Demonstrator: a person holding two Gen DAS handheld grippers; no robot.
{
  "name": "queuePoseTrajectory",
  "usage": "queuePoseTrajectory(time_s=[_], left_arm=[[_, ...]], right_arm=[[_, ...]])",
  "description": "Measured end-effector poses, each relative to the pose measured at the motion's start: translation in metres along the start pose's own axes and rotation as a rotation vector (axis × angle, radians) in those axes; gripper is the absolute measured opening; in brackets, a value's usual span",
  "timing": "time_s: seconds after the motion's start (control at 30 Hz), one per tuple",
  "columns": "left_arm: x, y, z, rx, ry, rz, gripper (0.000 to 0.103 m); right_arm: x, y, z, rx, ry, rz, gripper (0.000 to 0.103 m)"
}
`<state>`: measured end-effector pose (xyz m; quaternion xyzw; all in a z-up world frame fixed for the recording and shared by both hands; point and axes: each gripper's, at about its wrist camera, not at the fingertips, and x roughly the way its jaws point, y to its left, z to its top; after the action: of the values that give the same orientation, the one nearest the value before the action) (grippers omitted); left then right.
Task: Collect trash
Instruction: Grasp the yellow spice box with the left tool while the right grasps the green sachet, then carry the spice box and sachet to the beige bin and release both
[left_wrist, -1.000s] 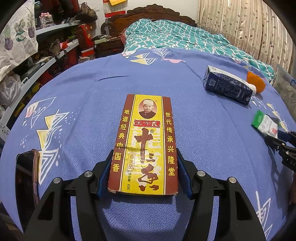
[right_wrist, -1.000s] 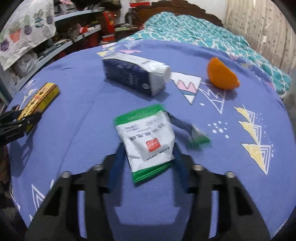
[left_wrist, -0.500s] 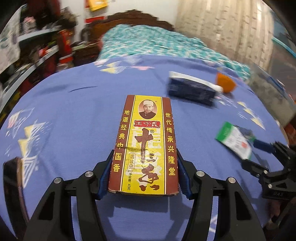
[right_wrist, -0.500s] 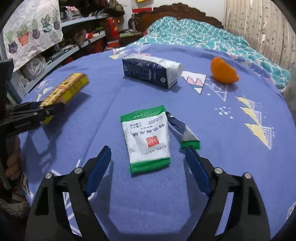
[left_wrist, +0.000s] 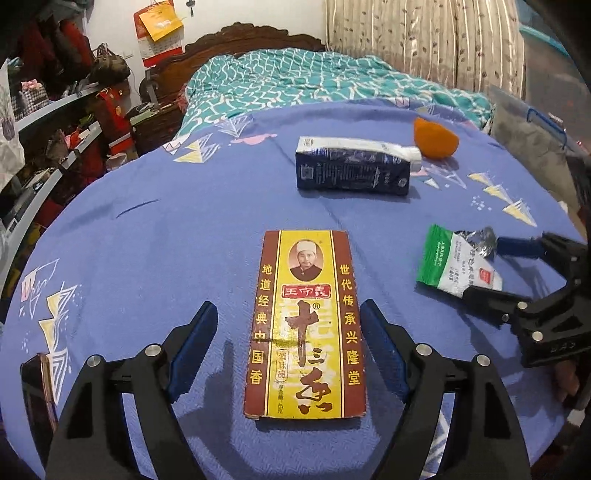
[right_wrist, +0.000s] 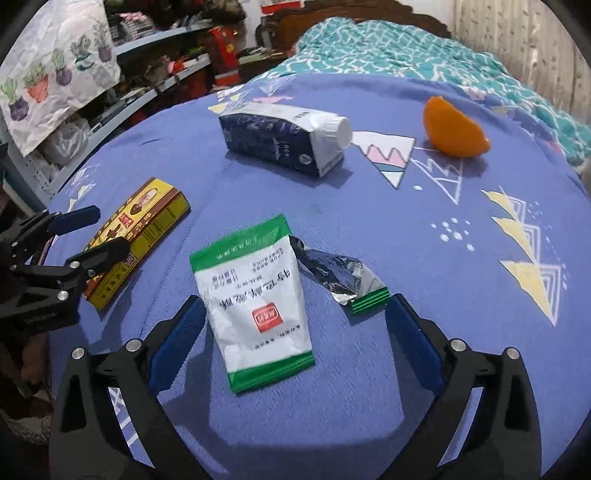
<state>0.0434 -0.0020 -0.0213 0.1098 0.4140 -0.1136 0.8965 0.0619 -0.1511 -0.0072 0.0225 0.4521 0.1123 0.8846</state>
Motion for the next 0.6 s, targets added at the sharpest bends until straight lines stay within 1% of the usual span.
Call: queuePoseTrajectory(time_s=[0.07,0.1,0.13,0.17,0.2,0.23,0.27,0.33,0.37,0.4,0.47,0.5,0.53,0.6], left_arm=[[0.006,0.0,-0.002,-0.005,0.027,0.002,0.074],[0.01,0.0,-0.003,-0.012,0.042,-0.014,0.068],[0.011,0.0,-0.003,-0.02,0.053,-0.043,0.057],[0.011,0.0,-0.004,-0.025,0.057,-0.055,0.056],[0.01,-0.002,-0.004,-0.02,0.054,-0.042,0.056],[0.01,-0.004,-0.004,-0.01,0.051,-0.029,0.055],[0.009,-0.006,-0.004,-0.006,0.051,-0.031,0.055],[0.006,-0.01,-0.003,-0.017,0.059,-0.093,0.055],[0.004,-0.013,-0.002,-0.015,0.056,-0.107,0.055],[0.001,-0.019,0.0,-0.002,0.048,-0.118,0.055],[0.0,-0.033,0.003,0.017,0.054,-0.165,0.055],[0.001,-0.039,0.004,0.019,0.069,-0.202,0.055],[0.005,-0.05,0.007,0.019,0.099,-0.267,0.055],[0.01,-0.072,0.011,0.039,0.133,-0.335,0.055]], right_arm=[[0.001,0.001,0.001,-0.006,-0.001,0.007,0.098],[0.001,0.002,0.0,-0.008,-0.003,0.009,0.096],[-0.001,0.003,-0.001,-0.013,-0.01,0.008,0.083],[-0.002,0.005,-0.002,-0.025,-0.019,-0.007,0.068],[-0.003,0.007,-0.003,-0.039,-0.025,-0.021,0.058],[-0.005,0.009,-0.005,-0.054,-0.032,-0.036,0.036],[-0.006,0.011,-0.007,-0.07,-0.037,-0.053,0.025],[-0.011,0.009,-0.011,-0.058,-0.046,-0.035,0.019],[-0.015,0.007,-0.013,-0.047,-0.058,-0.031,0.017],[-0.018,0.006,-0.015,-0.038,-0.068,-0.031,0.016],[-0.026,-0.002,-0.022,-0.009,-0.082,-0.035,0.014],[-0.028,-0.006,-0.024,0.006,-0.086,-0.036,0.014],[-0.034,-0.014,-0.028,0.031,-0.095,-0.039,0.013],[-0.044,-0.03,-0.036,0.08,-0.115,-0.053,0.012]])
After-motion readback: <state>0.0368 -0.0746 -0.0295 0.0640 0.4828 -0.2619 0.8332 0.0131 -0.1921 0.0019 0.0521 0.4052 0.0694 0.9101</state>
